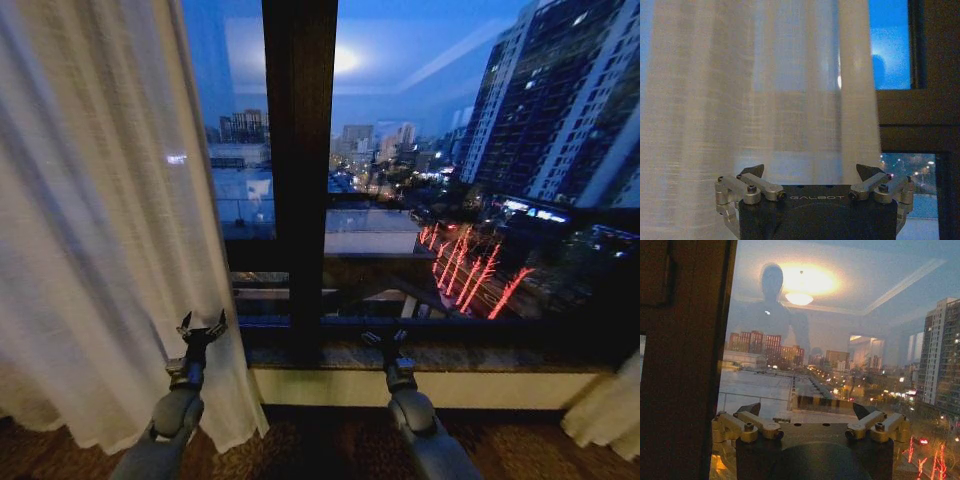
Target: Open the curtains by pulling them apart, changing their state from closed to fully open.
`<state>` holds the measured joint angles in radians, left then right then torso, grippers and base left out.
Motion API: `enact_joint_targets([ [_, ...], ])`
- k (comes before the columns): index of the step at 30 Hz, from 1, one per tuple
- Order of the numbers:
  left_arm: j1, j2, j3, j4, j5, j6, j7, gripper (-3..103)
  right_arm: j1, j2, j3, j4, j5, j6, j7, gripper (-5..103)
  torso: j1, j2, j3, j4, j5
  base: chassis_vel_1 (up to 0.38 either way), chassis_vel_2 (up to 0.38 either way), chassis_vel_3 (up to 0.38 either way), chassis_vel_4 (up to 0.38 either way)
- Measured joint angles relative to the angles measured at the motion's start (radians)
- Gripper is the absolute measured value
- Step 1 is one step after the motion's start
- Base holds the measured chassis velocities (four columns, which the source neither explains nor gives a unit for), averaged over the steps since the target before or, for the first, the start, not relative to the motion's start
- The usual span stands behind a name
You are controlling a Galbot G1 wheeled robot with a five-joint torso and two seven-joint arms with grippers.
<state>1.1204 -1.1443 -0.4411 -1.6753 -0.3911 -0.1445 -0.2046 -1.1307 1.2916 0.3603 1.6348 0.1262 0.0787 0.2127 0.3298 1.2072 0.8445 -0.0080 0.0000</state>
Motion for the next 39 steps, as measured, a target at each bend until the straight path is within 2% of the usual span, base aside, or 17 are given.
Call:
enact_joint_targets([
  [2, -0.053, 0.000, 0.021, 0.047, -0.021, 0.000, 0.015, 100, 0.000, 0.000, 0.000, 0.000, 0.000, 0.000, 0.000, 100, 0.000, 0.000, 0.000, 0.0000, 0.0000, -0.028, 0.055, 0.021, -0.047],
  [6, -0.063, -0.009, 0.032, 0.054, -0.022, -0.001, 0.022, 100, 0.000, 0.000, 0.000, 0.000, 0.000, 0.000, 0.000, 100, 0.000, 0.000, 0.000, -0.0001, -0.0001, 0.000, 0.000, 0.000, 0.000],
  [9, -0.044, -0.030, 0.038, 0.024, 0.011, -0.002, 0.013, 100, 0.000, 0.000, 0.000, 0.000, 0.000, 0.000, 0.000, 100, 0.000, 0.000, 0.000, -0.0001, 0.0001, 0.000, 0.000, 0.000, 0.000],
  [11, 0.003, -0.059, 0.039, -0.012, 0.071, -0.004, 0.001, 100, 0.000, 0.000, 0.000, 0.000, 0.000, 0.000, 0.000, 100, -0.001, 0.000, 0.000, -0.0002, 0.0001, 0.000, 0.000, 0.000, 0.000],
  [18, 0.019, -0.079, 0.049, 0.014, 0.106, -0.024, -0.002, 100, 0.000, 0.000, 0.000, 0.000, 0.000, 0.000, 0.000, 100, 0.000, 0.000, 0.000, 0.0002, -0.0002, 0.000, 0.000, 0.000, 0.000],
  [25, -0.083, -0.051, 0.085, 0.101, 0.043, -0.026, 0.029, 100, 0.000, 0.000, 0.000, 0.000, 0.000, 0.000, 0.000, 100, 0.000, 0.000, 0.000, -0.0003, 0.0000, 0.000, 0.000, 0.000, 0.000],
  [33, -0.121, -0.040, 0.076, 0.135, 0.003, -0.026, 0.041, 100, 0.000, 0.000, 0.000, 0.000, 0.000, 0.000, 0.000, 100, 0.000, 0.000, 0.000, -0.0001, -0.0001, 0.000, 0.000, 0.000, 0.000],
  [34, -0.132, -0.038, 0.074, 0.146, 0.002, -0.026, 0.048, 103, 0.000, 0.000, 0.000, 0.000, 0.000, 0.000, 0.000, 100, 0.000, 0.000, 0.000, -0.0001, -0.0001, 0.000, 0.000, 0.000, 0.000],
  [37, -0.148, -0.033, 0.069, 0.165, -0.008, -0.031, 0.067, 100, 0.000, 0.000, 0.000, 0.000, 0.000, 0.000, 0.000, 100, 0.000, 0.000, 0.000, -0.0001, 0.0000, 0.000, 0.000, 0.000, 0.000],
  [39, -0.159, -0.027, 0.066, 0.182, -0.022, -0.040, 0.089, 90, 0.000, 0.000, 0.000, 0.000, 0.000, 0.000, 0.000, 100, 0.000, 0.000, 0.000, -0.0001, 0.0000, 0.000, 0.000, 0.000, 0.000],
])
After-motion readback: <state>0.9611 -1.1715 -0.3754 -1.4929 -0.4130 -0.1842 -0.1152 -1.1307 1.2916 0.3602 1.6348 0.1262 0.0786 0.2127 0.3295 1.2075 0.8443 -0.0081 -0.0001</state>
